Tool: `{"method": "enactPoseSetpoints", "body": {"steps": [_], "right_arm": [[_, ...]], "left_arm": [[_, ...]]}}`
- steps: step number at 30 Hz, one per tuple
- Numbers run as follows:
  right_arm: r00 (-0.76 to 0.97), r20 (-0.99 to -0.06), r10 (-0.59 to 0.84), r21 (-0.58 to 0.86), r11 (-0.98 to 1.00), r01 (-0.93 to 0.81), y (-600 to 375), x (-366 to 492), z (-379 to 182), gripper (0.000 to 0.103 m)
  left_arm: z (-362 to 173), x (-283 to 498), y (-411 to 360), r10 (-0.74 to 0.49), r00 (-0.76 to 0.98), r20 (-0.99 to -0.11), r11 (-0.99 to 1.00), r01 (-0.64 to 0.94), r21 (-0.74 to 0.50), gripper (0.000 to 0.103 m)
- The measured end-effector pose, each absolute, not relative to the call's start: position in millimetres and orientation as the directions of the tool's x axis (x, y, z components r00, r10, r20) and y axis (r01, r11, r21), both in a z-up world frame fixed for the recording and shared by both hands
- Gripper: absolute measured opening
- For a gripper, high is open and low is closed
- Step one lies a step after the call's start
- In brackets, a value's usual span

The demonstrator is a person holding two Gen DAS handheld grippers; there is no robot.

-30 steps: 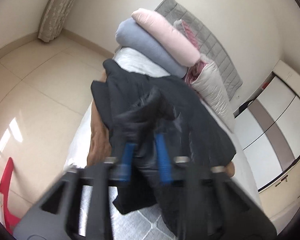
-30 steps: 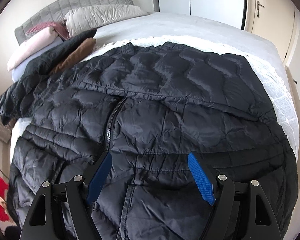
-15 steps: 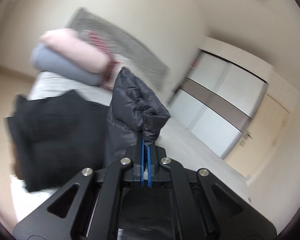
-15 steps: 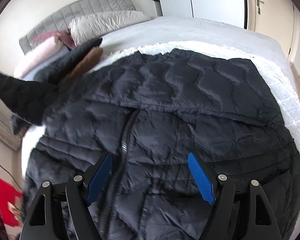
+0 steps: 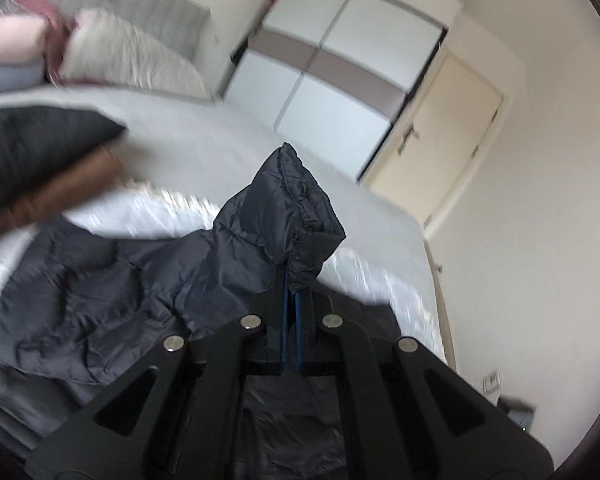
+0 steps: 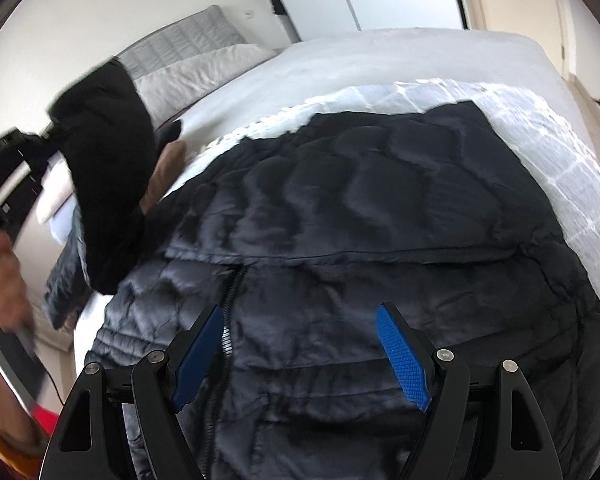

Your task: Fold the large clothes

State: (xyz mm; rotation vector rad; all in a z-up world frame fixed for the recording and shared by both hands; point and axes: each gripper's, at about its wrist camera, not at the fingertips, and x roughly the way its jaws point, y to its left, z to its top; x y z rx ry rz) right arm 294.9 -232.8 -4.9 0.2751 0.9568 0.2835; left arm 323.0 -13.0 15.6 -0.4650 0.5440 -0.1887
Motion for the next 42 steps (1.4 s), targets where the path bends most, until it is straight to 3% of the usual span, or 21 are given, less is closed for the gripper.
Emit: {"method": "enactPoseSetpoints", "body": {"steps": [4,6,8,10,13,19,22,27,29,30,31,32,37,42], "right_arm": [[0.543,-0.753,0.372,0.400,0.914,-0.071,-250.0,305.6,-10.6,0.079],[0.540,-0.753,0.375,0.413,0.909,-0.056,-255.0,309.0,-13.4,0.079],[0.531,-0.763,0.370,0.410,0.911,-0.047,-256.6,311.0,-16.1,0.079],[0.525,-0.767,0.368,0.406,0.913,-0.047,-255.8,311.1,-17.0,0.079],[0.517,-0.757,0.399,0.434,0.899,-0.059,-249.6,310.7,-15.5,0.079],[0.472,-0.732,0.492,0.503,0.857,-0.113,-220.1,317.6,-16.4,0.079],[0.424,-0.741,0.520,0.528,0.842,-0.111,-206.1,335.6,-18.2,0.079],[0.423,-0.788,0.448,0.450,0.887,-0.101,-173.5,379.9,-20.7,0.079],[0.428,-0.808,0.405,0.418,0.906,-0.069,-166.0,393.3,-31.7,0.078],[0.428,-0.811,0.399,0.415,0.908,-0.060,-161.7,398.0,-38.4,0.075],[0.429,-0.812,0.395,0.408,0.911,-0.066,-158.5,399.6,-41.2,0.049],[0.426,-0.814,0.394,0.400,0.913,-0.082,-153.9,399.9,-41.6,0.007],[0.561,-0.722,0.405,0.395,0.907,-0.147,-158.6,368.9,-0.2,0.007],[0.555,-0.775,0.301,0.294,0.950,-0.104,-170.8,355.6,-6.7,0.006]], "left_arm": [[-22.2,340.9,-37.1,-0.386,0.746,-0.543,0.863,0.085,-0.497,0.006],[-29.3,342.0,-36.6,-0.420,0.683,-0.597,0.866,0.106,-0.489,0.019],[-27.5,332.3,-30.3,-0.436,0.652,-0.620,0.869,0.126,-0.478,0.050],[-17.5,308.3,-11.2,-0.416,0.685,-0.598,0.883,0.146,-0.446,0.063],[-8.2,277.6,21.1,-0.335,0.741,-0.582,0.923,0.133,-0.362,0.066],[-36.1,259.3,110.2,-0.166,0.769,-0.618,0.927,-0.092,-0.364,0.064],[-46.9,255.2,145.5,-0.140,0.772,-0.619,0.907,-0.151,-0.394,0.046],[-60.2,261.5,171.1,-0.107,0.775,-0.622,0.886,-0.209,-0.413,0.035],[-62.4,263.0,169.5,-0.108,0.774,-0.623,0.885,-0.210,-0.415,0.025],[-65.2,266.0,166.8,-0.110,0.773,-0.624,0.889,-0.205,-0.411,0.022],[-65.2,267.5,163.6,-0.118,0.774,-0.622,0.891,-0.194,-0.410,0.018],[-66.6,269.4,160.1,-0.128,0.775,-0.618,0.894,-0.180,-0.410,0.017],[-75.3,276.2,140.8,-0.146,0.761,-0.633,0.917,-0.137,-0.376,0.017],[-107.2,279.8,131.7,-0.143,0.700,-0.700,0.910,-0.184,-0.371,0.017]]}}
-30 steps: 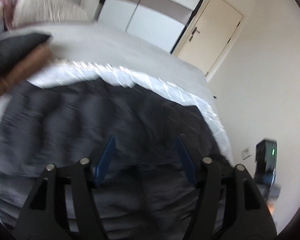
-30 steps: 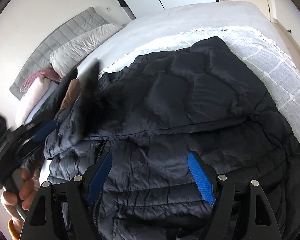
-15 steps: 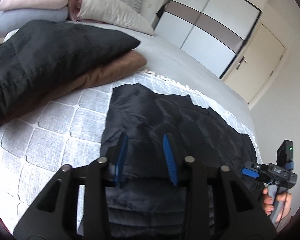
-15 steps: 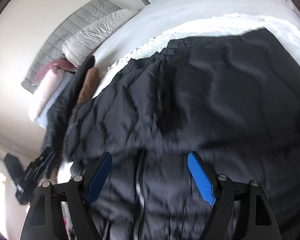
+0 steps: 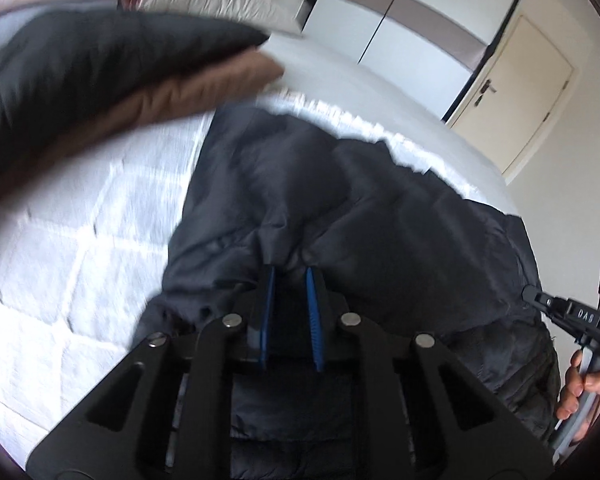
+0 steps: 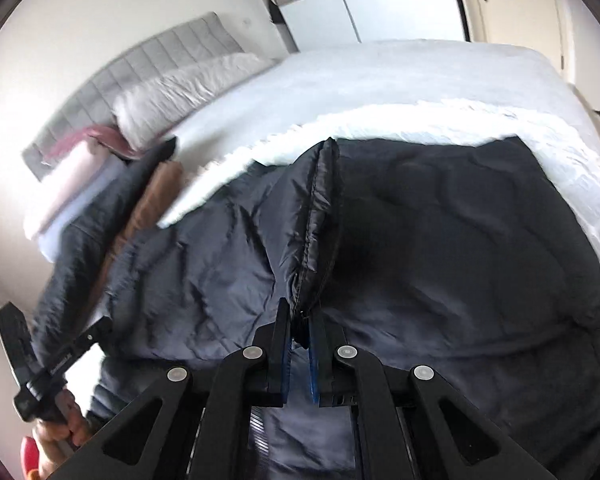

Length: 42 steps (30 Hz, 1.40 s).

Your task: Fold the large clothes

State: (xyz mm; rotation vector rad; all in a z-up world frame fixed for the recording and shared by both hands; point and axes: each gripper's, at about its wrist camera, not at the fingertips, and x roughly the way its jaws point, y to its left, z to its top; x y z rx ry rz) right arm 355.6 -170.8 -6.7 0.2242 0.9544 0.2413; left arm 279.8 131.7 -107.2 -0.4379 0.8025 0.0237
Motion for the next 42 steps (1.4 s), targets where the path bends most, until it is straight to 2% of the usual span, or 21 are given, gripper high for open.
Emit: {"method": "enactPoseSetpoints", "body": {"steps": [3,6,7,9,10,11,12,13,14,16,19,26,31,37,42], "right_arm": [[0.509,-0.818,0.268,0.270,0.960,-0.072,-175.5,361.4,-34.0,0.007],[0.512,-0.820,0.256,0.263,0.963,-0.061,-176.0,364.3,-52.9,0.008],[0.521,-0.816,0.251,0.255,0.965,-0.064,-174.6,363.9,-55.9,0.010],[0.518,-0.818,0.252,0.252,0.965,-0.071,-173.7,359.6,-55.1,0.012],[0.515,-0.818,0.256,0.256,0.964,-0.073,-173.7,357.9,-52.9,0.017],[0.509,-0.819,0.265,0.265,0.961,-0.073,-174.8,352.0,-49.2,0.021],[0.508,-0.819,0.268,0.270,0.960,-0.071,-176.4,348.2,-46.0,0.025],[0.510,-0.818,0.265,0.268,0.961,-0.069,-178.7,342.8,-42.1,0.038],[0.519,-0.815,0.257,0.261,0.963,-0.067,-180.9,336.1,-36.7,0.056],[0.551,-0.798,0.244,0.243,0.967,-0.075,-183.4,320.6,-24.5,0.072],[0.581,-0.780,0.233,0.226,0.970,-0.085,-190.5,296.3,-6.5,0.081],[0.621,-0.745,0.244,0.242,0.966,-0.090,-210.2,247.6,25.6,0.086],[0.633,-0.737,0.236,0.202,0.971,-0.128,-215.5,214.9,36.2,0.090],[0.617,-0.704,0.352,0.299,0.935,-0.192,-232.9,182.3,29.2,0.091],[0.574,-0.747,0.337,0.237,0.940,-0.245,-236.4,162.5,16.3,0.091]], "left_arm": [[-120.0,274.6,127.8,-0.145,0.699,-0.700,0.906,-0.192,-0.378,0.017],[-122.3,271.3,126.2,-0.144,0.701,-0.698,0.903,-0.195,-0.382,0.018],[-119.9,269.7,125.7,-0.144,0.698,-0.702,0.902,-0.199,-0.383,0.023],[-112.2,264.7,123.8,-0.147,0.696,-0.703,0.896,-0.208,-0.393,0.046],[-107.6,262.3,122.7,-0.137,0.696,-0.705,0.898,-0.214,-0.386,0.065],[-99.8,257.7,119.7,-0.122,0.700,-0.704,0.904,-0.215,-0.370,0.075],[-92.0,252.5,116.3,-0.101,0.702,-0.705,0.912,-0.217,-0.348,0.079],[-86.2,249.8,112.9,-0.084,0.702,-0.708,0.918,-0.222,-0.328,0.084],[-79.4,244.9,110.1,-0.068,0.699,-0.712,0.923,-0.227,-0.311,0.086],[-67.5,233.8,106.4,-0.063,0.693,-0.718,0.925,-0.230,-0.303,0.088],[-54.6,212.8,103.2,-0.072,0.680,-0.730,0.916,-0.245,-0.318,0.095],[-33.2,159.2,92.4,-0.115,0.662,-0.741,0.923,-0.205,-0.327,0.100],[-29.8,128.1,84.5,-0.111,0.651,-0.751,0.938,-0.182,-0.297,0.101],[-46.8,98.3,88.2,-0.150,0.633,-0.760,0.937,-0.153,-0.313,0.101],[-68.0,85.5,97.7,-0.198,0.569,-0.798,0.931,-0.145,-0.334,0.101]]}}
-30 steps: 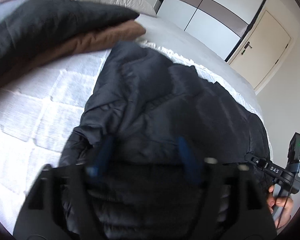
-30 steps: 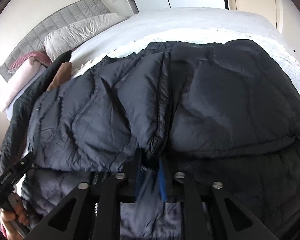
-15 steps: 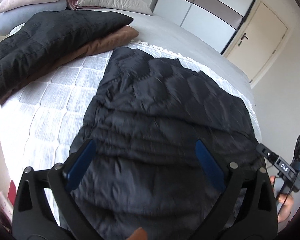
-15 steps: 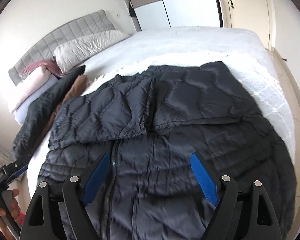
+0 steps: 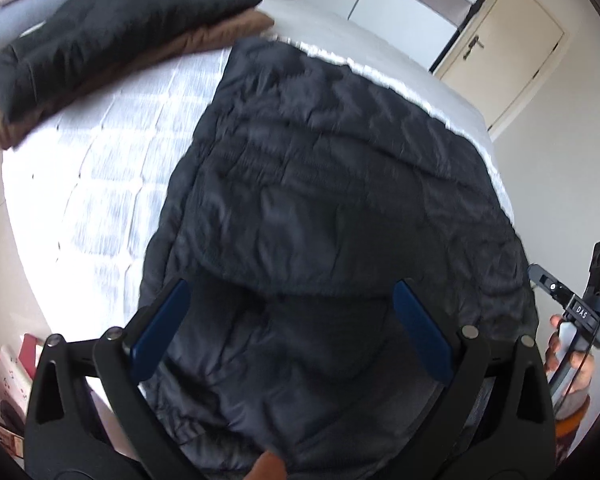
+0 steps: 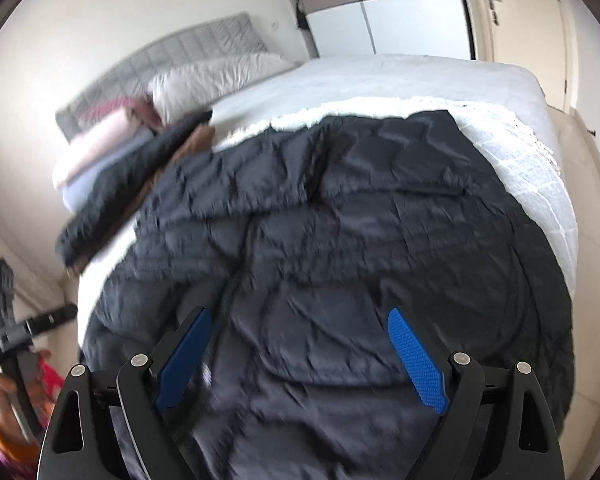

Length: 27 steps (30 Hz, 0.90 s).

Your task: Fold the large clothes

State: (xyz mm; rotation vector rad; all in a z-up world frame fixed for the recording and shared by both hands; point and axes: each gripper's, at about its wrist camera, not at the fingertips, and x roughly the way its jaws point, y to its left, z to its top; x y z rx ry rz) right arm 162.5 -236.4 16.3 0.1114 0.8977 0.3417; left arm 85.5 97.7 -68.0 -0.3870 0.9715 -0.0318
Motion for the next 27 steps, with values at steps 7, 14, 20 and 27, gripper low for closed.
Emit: {"method": "enactPoseSetpoints", "body": {"steps": [7,14,20,27], "right_arm": [[0.600,-0.747,0.287,0.166,0.954,-0.251,-270.2,132.5,6.8,0.091],[0.550,-0.763,0.341,0.213,0.935,-0.285,-312.1,111.1,-6.1,0.091],[0.516,-0.732,0.446,0.352,0.895,-0.275,-352.1,95.1,-11.8,0.091],[0.541,-0.728,0.421,0.450,0.889,-0.087,-415.5,92.8,-20.5,0.091]], "left_arm": [[-78.5,66.0,119.6,-0.226,0.532,-0.816,0.937,-0.111,-0.332,0.101],[-100.0,58.9,138.3,-0.295,0.460,-0.838,0.921,-0.096,-0.377,0.101],[-110.1,52.1,148.8,-0.467,0.437,-0.769,0.851,-0.015,-0.525,0.101],[-128.6,51.5,154.9,-0.543,0.403,-0.737,0.800,-0.019,-0.599,0.101]]}}
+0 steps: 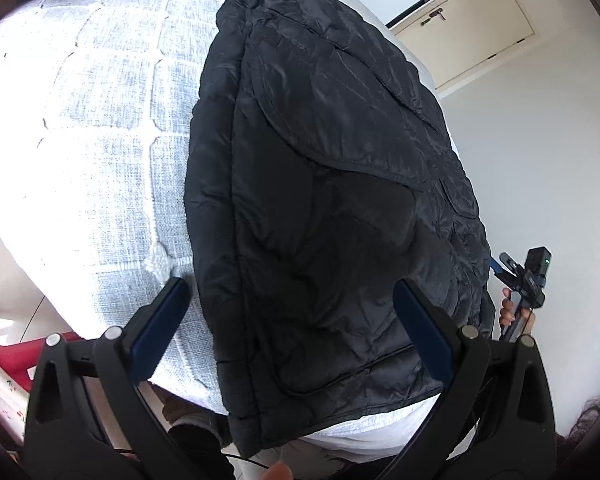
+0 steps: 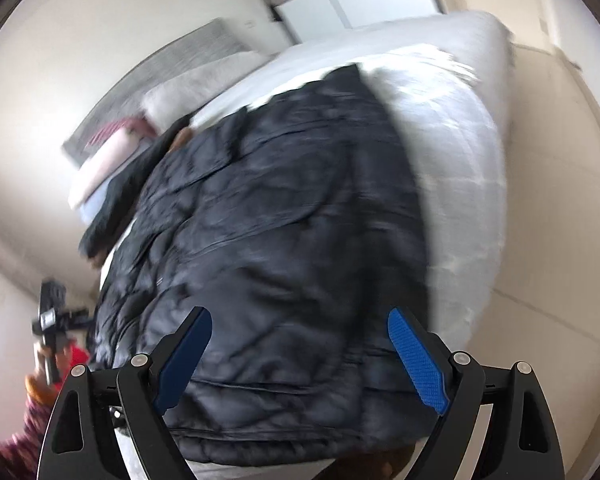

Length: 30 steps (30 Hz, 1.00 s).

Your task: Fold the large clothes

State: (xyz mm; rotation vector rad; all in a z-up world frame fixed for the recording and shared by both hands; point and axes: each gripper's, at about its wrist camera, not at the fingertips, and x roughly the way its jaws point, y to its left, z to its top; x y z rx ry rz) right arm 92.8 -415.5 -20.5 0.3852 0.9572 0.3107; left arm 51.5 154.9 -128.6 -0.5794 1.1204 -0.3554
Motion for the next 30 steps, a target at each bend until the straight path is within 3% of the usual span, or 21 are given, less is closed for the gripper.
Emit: {"method": "enactPoseSetpoints", "body": {"steps": [4,10,21,25,30], "right_arm": [[0.482,-0.745,0.461,0.538,0.842,0.025,-438.7,101.2,-42.4,0.091],[0.418,-0.736,0.532,0.607,0.792,0.060,-439.6,105.8,-61.9,0.090],[0.381,-0.738,0.557,0.644,0.750,0.151,-456.9,107.2,-87.5,0.089],[0.387,-0.721,0.575,0.670,0.722,0.176,-466.6,103.2,-91.5,0.088],[0.347,-0.669,0.657,0.735,0.653,0.180,-468.1,97.7,-106.3,0.073]], "left_arm": [[-133.0,50.5,157.0,-0.568,0.408,-0.715,0.782,-0.006,-0.624,0.102],[-133.3,45.7,158.4,-0.573,0.405,-0.713,0.786,0.024,-0.617,0.102],[-133.2,31.7,137.7,-0.614,0.331,-0.717,0.779,0.112,-0.616,0.101],[-135.9,25.3,136.6,-0.684,0.300,-0.665,0.718,0.122,-0.685,0.094],[-147.6,23.9,143.6,-0.758,0.285,-0.586,0.628,0.080,-0.774,0.078]]}}
